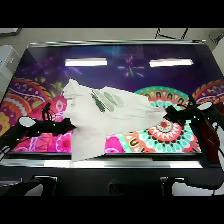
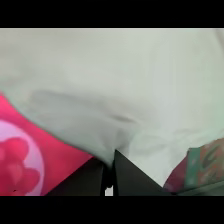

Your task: Fold the clothes and pants, and hang the long-sleeved shirts on hangers.

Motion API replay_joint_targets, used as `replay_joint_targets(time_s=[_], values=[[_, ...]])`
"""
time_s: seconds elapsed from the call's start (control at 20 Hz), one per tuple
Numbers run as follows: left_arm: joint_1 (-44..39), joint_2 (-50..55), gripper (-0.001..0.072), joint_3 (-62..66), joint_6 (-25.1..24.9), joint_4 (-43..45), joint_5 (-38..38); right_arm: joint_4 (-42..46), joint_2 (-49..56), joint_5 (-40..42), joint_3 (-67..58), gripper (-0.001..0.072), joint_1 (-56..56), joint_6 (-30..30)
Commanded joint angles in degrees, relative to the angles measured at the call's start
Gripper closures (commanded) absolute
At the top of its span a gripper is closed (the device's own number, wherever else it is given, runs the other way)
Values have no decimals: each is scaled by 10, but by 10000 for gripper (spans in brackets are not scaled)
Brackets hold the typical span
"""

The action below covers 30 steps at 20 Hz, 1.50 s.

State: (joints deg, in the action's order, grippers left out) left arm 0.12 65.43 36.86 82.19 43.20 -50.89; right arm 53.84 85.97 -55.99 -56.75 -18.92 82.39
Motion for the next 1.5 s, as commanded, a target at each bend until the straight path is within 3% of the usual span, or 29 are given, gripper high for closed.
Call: replay_joint_targets(time_s=[0.0,0.15,0.3,0.4,0.5,0.85,0.95,1.05,1.2,1.3,1.45], values=[[3,-45,687,91,-52,-1,12,-17,-13,-70,-101,678,5,-45],[3,-104,688,324,-94,-1,62,-15,-77,-96,-316,677,5,-56],[3,-138,687,582,-115,28,134,20,-175,-27,-537,676,5,-62],[3,-152,687,696,-115,49,125,52,-245,-10,-608,676,5,-61],[2,-176,687,733,-99,48,118,62,-312,-19,-611,676,5,-47],[2,-211,688,735,-80,64,158,102,-385,-39,-611,676,5,3],[2,-200,688,735,-31,142,108,106,-363,-95,-611,676,5,51],[2,-172,687,723,21,239,5,103,-311,-199,-606,677,5,59],[2,-111,686,627,40,284,-92,104,-193,-302,-519,678,12,56],[1,-58,686,520,40,284,-75,120,-113,-261,-428,678,47,50],[2,46,685,378,41,268,28,128,16,-114,-350,677,100,62]])
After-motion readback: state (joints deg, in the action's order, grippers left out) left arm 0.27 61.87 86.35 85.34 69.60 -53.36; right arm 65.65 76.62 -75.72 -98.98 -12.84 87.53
